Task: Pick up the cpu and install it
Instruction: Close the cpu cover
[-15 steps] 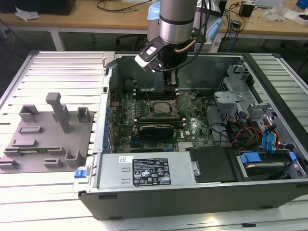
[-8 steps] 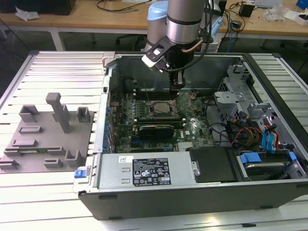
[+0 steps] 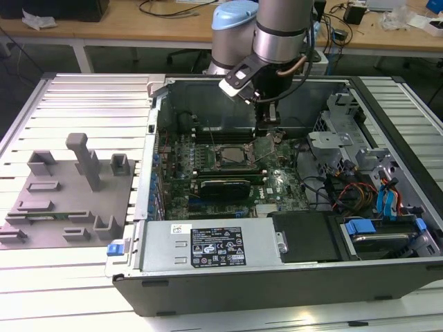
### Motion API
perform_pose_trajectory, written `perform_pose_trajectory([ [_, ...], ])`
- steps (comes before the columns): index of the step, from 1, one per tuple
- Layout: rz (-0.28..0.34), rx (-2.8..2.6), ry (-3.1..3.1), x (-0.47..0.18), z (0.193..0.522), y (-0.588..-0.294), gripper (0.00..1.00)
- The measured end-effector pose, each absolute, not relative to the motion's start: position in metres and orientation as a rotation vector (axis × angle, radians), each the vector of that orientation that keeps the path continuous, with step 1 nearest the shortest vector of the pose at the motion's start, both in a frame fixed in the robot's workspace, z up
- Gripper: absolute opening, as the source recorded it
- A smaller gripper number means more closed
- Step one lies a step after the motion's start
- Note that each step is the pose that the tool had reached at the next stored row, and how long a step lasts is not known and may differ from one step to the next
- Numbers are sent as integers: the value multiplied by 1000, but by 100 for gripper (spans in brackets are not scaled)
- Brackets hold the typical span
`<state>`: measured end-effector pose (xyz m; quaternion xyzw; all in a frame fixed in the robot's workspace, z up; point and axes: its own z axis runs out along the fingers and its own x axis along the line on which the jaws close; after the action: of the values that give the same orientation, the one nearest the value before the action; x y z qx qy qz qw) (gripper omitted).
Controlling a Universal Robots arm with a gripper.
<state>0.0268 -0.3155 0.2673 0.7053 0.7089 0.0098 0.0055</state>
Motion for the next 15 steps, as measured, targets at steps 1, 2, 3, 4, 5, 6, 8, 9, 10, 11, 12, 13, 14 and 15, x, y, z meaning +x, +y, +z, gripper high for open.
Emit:
perform_pose_trajectory([
  [1,31,2208,2219,31,267,-316,11],
  [2,31,2208,2219,34,267,-316,11],
  [3,31,2208,2219,37,267,-316,11],
  [4,31,2208,2219,39,267,-316,11],
  [5,31,2208,2219,42,267,-316,11],
  [6,31,2208,2219,46,267,-316,11],
  [8,31,2208,2219,54,267,-316,11],
  [9,31,2208,2219,56,267,-316,11],
  [10,31,2208,2219,60,267,-316,11],
  [11,31,2208,2219,63,267,-316,11],
  [12,31,2208,2219,66,267,-316,11],
  [13,31,2208,2219,69,267,-316,11],
  [14,31,2208,2219,72,267,-316,11],
  [15,31,2208,2219,75,267,-316,11],
])
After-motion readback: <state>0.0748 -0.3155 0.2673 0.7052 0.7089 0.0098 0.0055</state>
